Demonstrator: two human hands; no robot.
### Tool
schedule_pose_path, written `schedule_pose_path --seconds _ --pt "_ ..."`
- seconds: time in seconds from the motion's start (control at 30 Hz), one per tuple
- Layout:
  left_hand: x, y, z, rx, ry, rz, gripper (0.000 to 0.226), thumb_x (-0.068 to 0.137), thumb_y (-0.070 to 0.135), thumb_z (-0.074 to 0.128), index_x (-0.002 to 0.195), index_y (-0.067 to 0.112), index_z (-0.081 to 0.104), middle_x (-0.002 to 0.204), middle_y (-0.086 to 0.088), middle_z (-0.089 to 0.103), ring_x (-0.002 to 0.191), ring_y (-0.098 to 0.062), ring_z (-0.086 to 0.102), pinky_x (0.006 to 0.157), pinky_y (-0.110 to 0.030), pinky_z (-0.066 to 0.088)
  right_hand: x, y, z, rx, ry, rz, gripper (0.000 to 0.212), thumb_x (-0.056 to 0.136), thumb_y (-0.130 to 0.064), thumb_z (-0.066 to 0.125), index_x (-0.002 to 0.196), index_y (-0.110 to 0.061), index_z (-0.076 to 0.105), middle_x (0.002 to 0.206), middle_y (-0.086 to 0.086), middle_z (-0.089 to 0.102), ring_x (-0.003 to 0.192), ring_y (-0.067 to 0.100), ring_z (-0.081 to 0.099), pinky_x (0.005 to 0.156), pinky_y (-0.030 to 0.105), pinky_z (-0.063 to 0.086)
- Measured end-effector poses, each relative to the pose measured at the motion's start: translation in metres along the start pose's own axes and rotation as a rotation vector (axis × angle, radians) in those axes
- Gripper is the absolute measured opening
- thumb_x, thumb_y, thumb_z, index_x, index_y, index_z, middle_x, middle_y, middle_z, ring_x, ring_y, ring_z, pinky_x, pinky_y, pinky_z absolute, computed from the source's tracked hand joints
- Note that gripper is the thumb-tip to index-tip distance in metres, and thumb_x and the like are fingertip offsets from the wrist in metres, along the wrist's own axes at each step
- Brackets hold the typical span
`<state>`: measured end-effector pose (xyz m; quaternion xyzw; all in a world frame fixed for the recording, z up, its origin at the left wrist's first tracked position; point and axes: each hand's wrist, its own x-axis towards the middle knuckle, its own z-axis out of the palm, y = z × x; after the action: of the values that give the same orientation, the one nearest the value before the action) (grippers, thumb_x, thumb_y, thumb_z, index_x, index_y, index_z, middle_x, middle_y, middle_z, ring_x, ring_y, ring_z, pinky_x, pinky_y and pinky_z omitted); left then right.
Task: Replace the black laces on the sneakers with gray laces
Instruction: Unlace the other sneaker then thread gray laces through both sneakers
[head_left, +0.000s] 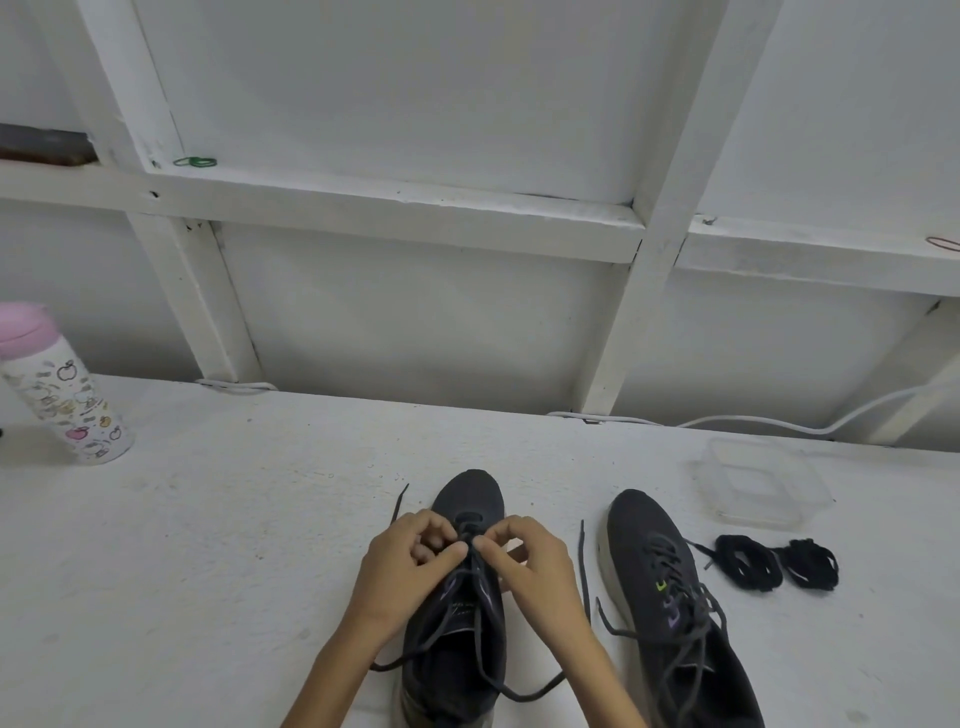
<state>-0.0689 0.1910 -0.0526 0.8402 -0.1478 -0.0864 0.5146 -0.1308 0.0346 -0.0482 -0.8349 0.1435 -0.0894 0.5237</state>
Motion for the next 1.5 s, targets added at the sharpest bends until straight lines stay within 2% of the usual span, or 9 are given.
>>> schedule_pose_path --seconds 0.23,0.33,0.5,0.7,0.83,0.93,1.07,1.37,1.5 --pt "0.0 0.0 0.005 -0.015 0.049 -0.033 0.01 0.081 0.023 0.074 0.074 0.03 0.07 0.082 0.011 0.068 0.071 -0.003 0.062 0.066 -0.015 0.05 0.003 -0.008 0.0 -0.29 -0.02 -0.059 0.013 0.091 -0.032 0.062 0.078 -0.028 0.058 0.092 -0.01 0.058 0.08 0.008 0.059 0.076 0.027 0.049" --pt "0.0 -0.006 0.008 -0.154 0.057 -0.109 0.013 0.085 0.014 0.067 0.073 0.02 0.066 0.079 0.003 0.066 0.068 -0.012 0.061 0.066 -0.022 0.052 0.001 -0.006 0.001 -0.207 -0.037 -0.005 0.01 0.093 -0.026 0.055 0.084 -0.021 0.055 0.093 -0.008 0.059 0.082 0.011 0.059 0.075 0.029 0.049" --pt "-0.001 -0.012 0.01 -0.334 0.033 -0.212 0.024 0.091 0.006 0.056 0.067 0.012 0.059 0.065 0.002 0.058 0.067 -0.013 0.054 0.065 -0.025 0.048 -0.005 0.002 0.006 0.038 0.003 0.131 0.012 0.092 -0.021 0.053 0.084 -0.013 0.057 0.084 0.004 0.064 0.074 0.018 0.06 0.075 0.046 0.052" --pt "0.002 -0.007 0.007 -0.077 -0.034 -0.072 0.019 0.087 0.038 0.067 0.075 0.023 0.068 0.069 0.002 0.068 0.062 -0.01 0.061 0.063 -0.024 0.051 -0.001 -0.002 0.002 -0.01 -0.004 0.038 0.013 0.087 -0.036 0.066 0.08 -0.026 0.061 0.086 -0.006 0.065 0.077 0.01 0.062 0.071 0.032 0.055" --pt "-0.003 -0.007 0.009 -0.171 -0.025 -0.059 0.017 0.091 0.027 0.065 0.076 0.019 0.066 0.073 0.001 0.068 0.068 -0.012 0.064 0.068 -0.028 0.052 -0.001 0.0 0.003 -0.033 -0.03 0.041 0.014 0.091 -0.03 0.058 0.078 -0.025 0.057 0.084 -0.004 0.063 0.072 0.01 0.06 0.069 0.035 0.051" --pt "-0.007 -0.006 0.012 -0.336 0.024 -0.124 0.02 0.092 0.016 0.062 0.073 0.011 0.063 0.063 0.002 0.061 0.061 -0.009 0.055 0.06 -0.02 0.047 -0.004 0.0 0.008 0.044 -0.009 0.099 0.017 0.095 -0.025 0.052 0.079 -0.018 0.052 0.073 -0.003 0.06 0.063 0.008 0.05 0.062 0.029 0.042" --pt "-0.005 -0.008 0.015 -0.35 0.047 -0.147 0.022 0.091 0.014 0.062 0.07 0.008 0.06 0.06 0.005 0.055 0.059 -0.008 0.05 0.058 -0.017 0.043 -0.008 -0.002 0.013 0.128 0.063 0.159 0.02 0.095 -0.018 0.051 0.077 -0.011 0.05 0.061 -0.009 0.051 0.058 0.005 0.041 0.06 0.026 0.037" --pt "-0.007 -0.007 0.016 -0.289 0.07 -0.098 0.022 0.092 0.018 0.064 0.07 0.014 0.063 0.058 0.007 0.059 0.056 -0.002 0.052 0.057 -0.015 0.043 -0.013 -0.004 0.011 0.131 0.073 0.156 0.021 0.095 -0.021 0.051 0.076 -0.014 0.05 0.063 -0.009 0.052 0.059 0.006 0.043 0.061 0.028 0.039" --pt "-0.007 -0.008 0.012 -0.296 0.124 -0.115 0.007 0.089 0.018 0.067 0.084 0.017 0.063 0.075 -0.002 0.066 0.062 -0.012 0.06 0.061 -0.02 0.05 -0.015 -0.001 0.007 0.133 0.055 0.099 0.017 0.097 -0.028 0.054 0.081 -0.02 0.054 0.078 -0.003 0.063 0.068 0.016 0.06 0.069 0.038 0.054"
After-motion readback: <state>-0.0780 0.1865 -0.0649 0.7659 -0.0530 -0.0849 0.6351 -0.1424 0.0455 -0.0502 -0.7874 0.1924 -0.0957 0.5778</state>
